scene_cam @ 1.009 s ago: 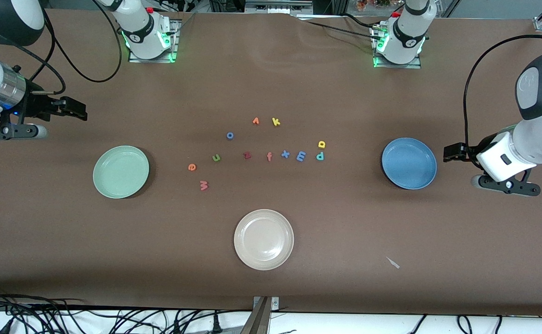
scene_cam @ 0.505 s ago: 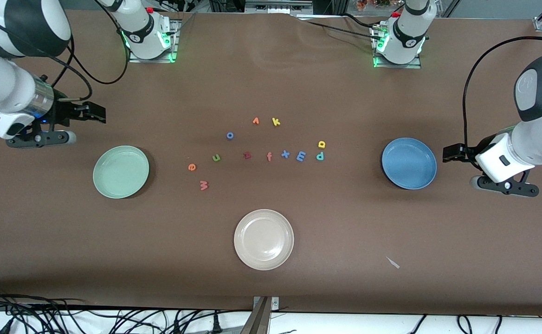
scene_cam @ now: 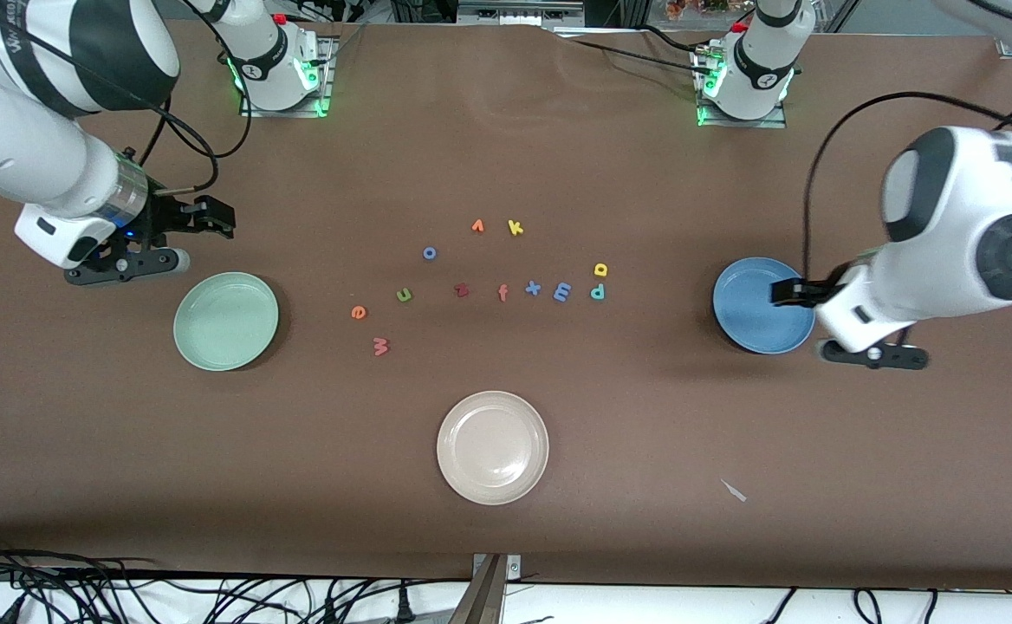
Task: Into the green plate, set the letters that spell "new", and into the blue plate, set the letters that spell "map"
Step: 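Move the right gripper toward the letters while the left gripper follows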
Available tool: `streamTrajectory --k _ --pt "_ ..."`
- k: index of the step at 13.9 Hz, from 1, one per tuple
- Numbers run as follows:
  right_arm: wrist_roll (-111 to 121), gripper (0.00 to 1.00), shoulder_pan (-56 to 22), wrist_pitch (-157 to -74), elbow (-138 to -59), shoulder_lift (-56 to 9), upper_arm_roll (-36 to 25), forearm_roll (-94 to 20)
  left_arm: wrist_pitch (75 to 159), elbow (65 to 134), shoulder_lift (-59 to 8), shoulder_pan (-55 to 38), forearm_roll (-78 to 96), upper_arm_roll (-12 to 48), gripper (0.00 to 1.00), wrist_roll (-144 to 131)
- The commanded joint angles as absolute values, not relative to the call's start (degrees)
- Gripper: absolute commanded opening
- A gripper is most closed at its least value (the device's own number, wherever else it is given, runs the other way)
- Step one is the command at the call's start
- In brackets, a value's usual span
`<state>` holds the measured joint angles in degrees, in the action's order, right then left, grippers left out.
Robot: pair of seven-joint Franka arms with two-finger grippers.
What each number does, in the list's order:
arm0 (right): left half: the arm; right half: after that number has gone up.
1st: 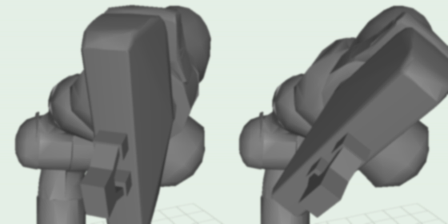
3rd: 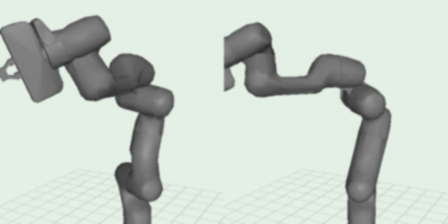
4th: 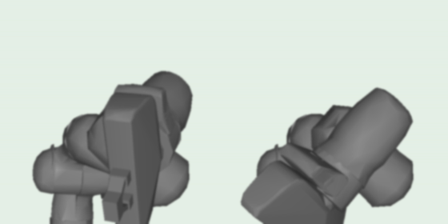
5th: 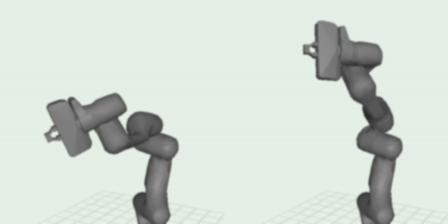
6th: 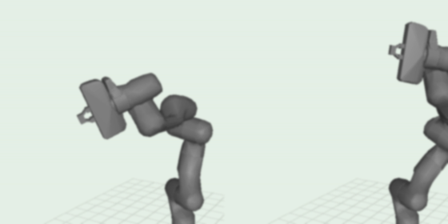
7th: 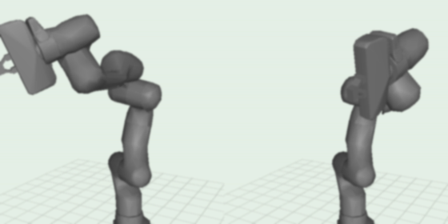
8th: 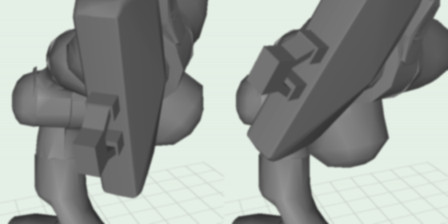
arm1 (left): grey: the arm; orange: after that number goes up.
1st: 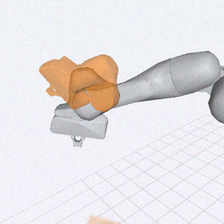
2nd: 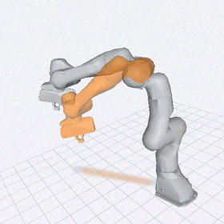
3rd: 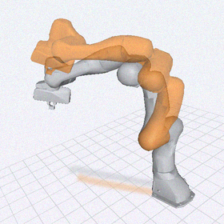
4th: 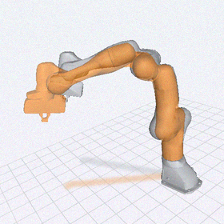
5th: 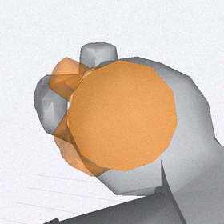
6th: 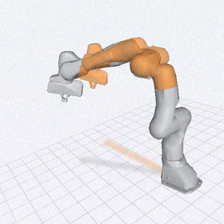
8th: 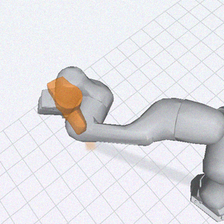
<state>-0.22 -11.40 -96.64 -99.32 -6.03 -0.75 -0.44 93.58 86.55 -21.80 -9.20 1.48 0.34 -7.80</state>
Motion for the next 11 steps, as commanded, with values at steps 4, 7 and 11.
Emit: streamTrajectory --k 4,7,11 --pt "-6.13 1.0 -12.91 -105.62 -105.89 -5.71 0.18 -1.49 97.36 92.88 -23.73 -16.95 5.88 0.18 0.99 -23.18" --pt "-11.84 1.0 -15.55 -113.97 -111.86 -5.98 0.18 -1.41 104.38 98.77 -23.64 -20.99 7.73 0.79 0.99 -29.25" --pt "-19.58 1.0 -18.27 -119.69 -113.28 -10.27 0.26 -1.41 122.39 108.79 -23.82 -21.88 9.58 6.49 0.99 -37.6"
